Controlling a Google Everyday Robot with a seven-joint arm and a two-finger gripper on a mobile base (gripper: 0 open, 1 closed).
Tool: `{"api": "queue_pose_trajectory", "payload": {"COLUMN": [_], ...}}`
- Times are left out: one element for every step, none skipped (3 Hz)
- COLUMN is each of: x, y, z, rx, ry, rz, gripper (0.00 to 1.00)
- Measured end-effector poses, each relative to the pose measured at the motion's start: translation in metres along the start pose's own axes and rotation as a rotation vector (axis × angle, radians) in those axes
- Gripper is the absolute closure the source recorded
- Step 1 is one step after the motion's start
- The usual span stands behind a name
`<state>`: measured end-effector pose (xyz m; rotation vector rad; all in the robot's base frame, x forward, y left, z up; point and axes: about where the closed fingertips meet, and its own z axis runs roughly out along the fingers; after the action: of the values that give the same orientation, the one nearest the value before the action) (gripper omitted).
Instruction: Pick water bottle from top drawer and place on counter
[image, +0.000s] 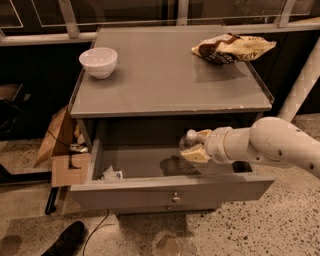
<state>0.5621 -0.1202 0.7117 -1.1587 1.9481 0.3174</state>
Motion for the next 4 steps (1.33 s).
{"api": "queue_pose_trajectory", "payload": {"x": [-0.016, -0.069, -0.127, -0.129], "y": [-0.001, -0.018, -0.035, -0.035], "z": [-0.016, -0.048, -0.062, -0.064], "rx": [-0.040, -0.083, -0.102, -0.101], "ry": [0.026, 0.101, 0.131, 0.133], "rz": [0.029, 0.075, 0.121, 0.122], "gripper": [1.00, 1.00, 1.00, 1.00]}}
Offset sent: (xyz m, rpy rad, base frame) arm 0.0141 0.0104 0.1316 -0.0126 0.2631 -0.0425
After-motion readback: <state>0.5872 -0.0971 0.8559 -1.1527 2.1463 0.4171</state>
